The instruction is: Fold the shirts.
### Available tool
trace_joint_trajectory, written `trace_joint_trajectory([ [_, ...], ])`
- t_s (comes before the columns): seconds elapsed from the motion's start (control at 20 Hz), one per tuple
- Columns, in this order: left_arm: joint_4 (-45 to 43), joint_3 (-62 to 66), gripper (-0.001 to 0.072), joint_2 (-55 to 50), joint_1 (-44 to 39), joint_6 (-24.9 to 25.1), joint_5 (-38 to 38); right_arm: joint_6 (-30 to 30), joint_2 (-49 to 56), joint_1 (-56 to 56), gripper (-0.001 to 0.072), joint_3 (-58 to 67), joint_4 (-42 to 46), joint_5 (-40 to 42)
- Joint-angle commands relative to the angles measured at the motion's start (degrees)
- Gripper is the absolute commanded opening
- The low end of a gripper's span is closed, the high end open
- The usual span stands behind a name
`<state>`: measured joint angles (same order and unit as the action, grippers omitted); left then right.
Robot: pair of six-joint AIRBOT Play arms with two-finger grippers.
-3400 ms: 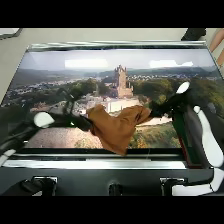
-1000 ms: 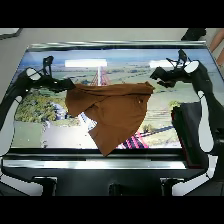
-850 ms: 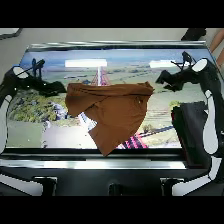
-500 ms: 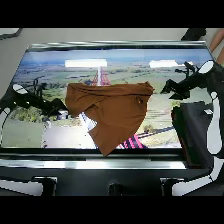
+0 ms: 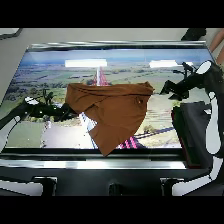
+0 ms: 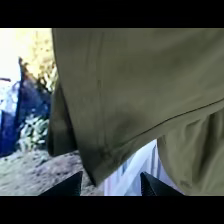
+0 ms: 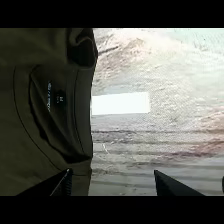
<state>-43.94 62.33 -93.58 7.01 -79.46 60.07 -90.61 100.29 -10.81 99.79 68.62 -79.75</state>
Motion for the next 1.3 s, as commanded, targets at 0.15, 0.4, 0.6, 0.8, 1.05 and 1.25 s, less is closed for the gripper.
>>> trace_joint_trajectory([
  [0.15,0.44,-0.57,0.0029,-1.38,-1.70,-0.44,-5.18,0.00,0.07,0.00,0.0602,0.00,0.68,0.66],
  [0.4,0.44,-0.52,0.0028,-0.74,-1.73,0.26,-4.04,-0.20,2.25,0.00,0.0614,0.00,-1.73,7.04],
  [0.6,0.44,-0.52,0.0026,1.49,-1.73,1.77,-4.07,0.90,8.07,0.07,0.0658,0.00,-13.16,13.18],
  [0.8,0.44,-0.52,0.0026,4.28,-1.73,4.66,-4.07,3.43,11.72,3.63,0.0662,0.00,-15.47,22.14],
  [1.05,0.44,-0.04,0.0025,6.51,-1.73,10.58,-4.02,3.21,11.74,7.85,0.0039,0.44,-12.59,32.28],
  [1.25,0.42,6.47,0.0024,11.04,-0.17,13.70,-4.04,6.93,5.31,7.78,0.0038,0.57,-9.31,32.11],
])
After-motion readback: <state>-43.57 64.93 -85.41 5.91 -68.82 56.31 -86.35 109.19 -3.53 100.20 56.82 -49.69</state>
